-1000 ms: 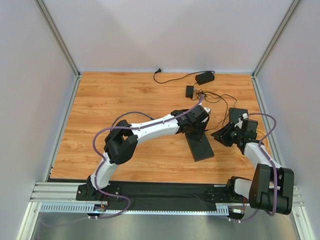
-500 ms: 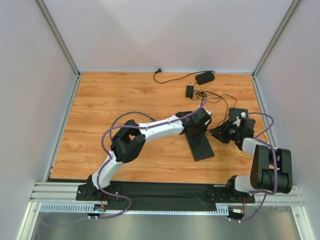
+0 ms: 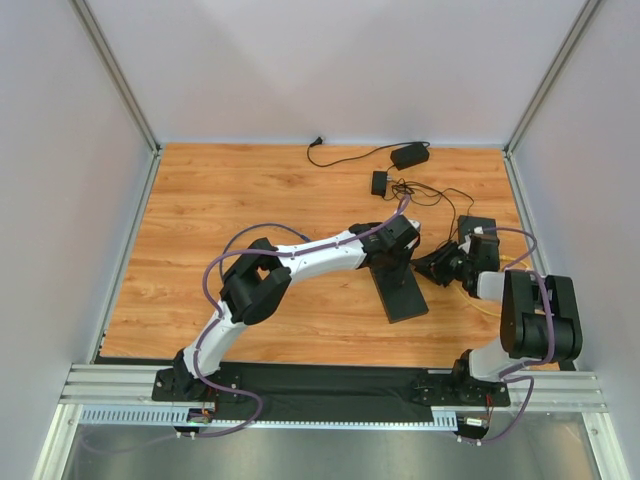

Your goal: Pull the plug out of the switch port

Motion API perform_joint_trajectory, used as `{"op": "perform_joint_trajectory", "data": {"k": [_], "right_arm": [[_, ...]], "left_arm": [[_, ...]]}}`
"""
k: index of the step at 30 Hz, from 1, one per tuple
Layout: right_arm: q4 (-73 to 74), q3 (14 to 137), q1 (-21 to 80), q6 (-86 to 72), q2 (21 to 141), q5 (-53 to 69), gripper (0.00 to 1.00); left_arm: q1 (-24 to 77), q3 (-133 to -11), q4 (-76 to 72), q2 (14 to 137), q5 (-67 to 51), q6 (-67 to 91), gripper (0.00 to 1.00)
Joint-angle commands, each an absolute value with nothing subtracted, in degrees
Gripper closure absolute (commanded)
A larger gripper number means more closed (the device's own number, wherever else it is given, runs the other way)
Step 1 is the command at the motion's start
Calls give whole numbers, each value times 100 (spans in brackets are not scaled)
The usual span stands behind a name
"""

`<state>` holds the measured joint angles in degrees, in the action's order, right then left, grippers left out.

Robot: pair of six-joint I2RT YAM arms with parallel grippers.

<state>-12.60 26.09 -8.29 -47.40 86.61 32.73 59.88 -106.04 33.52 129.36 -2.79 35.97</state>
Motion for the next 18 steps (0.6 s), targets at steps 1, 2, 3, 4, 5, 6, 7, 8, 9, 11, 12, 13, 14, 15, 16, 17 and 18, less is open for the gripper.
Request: {"op": "perform_joint_trajectory", "data": {"k": [1,2,3,4,5,6,7,8,9,11,12,13,14,15,16,17,18], "right_arm": [[-1766,2725,-730,-5009,8833,3129,71],[-1784,2725,-721,-5027,8859,3112,71],[-1793,2725,-686,-5036,8903,3094,71],[-1819,2725,-677,-5062,8929,3042,71],[-1828,2725,-668,-5089,8947,3032,71],[-1828,2716,-668,-5115,8999,3006,72],[-1880,2707,-668,-5167,9026,2980,72],[-1924,2690,-668,-5194,9079,2971,72],[-1968,2681,-659,-5220,9114,2962,72],[-2144,2663,-659,-5343,9245,3014,72],[-2205,2663,-659,-5387,9290,3041,72],[-2310,2654,-659,-5440,9334,3058,72],[-2346,2654,-659,-5501,9404,3067,72],[-2355,2654,-650,-5528,9439,3059,72],[-2347,2672,-650,-5537,9466,3032,72],[-2347,2681,-650,-5563,9527,3041,73],[-2347,2689,-650,-5607,9562,3041,74]], "left_arm": [[5977,-10433,3498,13078,-325,3691,70],[5977,-10415,3498,13087,-334,3700,71],[5968,-10406,3498,13096,-351,3700,71],[5976,-10389,3515,13096,-369,3709,71],[5977,-10354,3516,13096,-360,3735,71],[5977,-10327,3507,13096,-352,3744,71],[5977,-10284,3498,13096,-378,3753,71],[5977,-10266,3489,13096,-395,3779,71],[5977,-10240,3489,13104,-404,3797,72],[5977,-10169,3454,13096,-439,3806,72],[5977,-10152,3445,13096,-448,3814,72],[5977,-10125,3428,13096,-448,3823,72],[5977,-10116,3428,13096,-466,3832,72],[5977,-10108,3428,13096,-466,3832,72],[5977,-10090,3428,13096,-483,3832,72],[5977,-10081,3428,13096,-466,3832,73],[5968,-10072,3428,13096,-475,3832,73]]}}
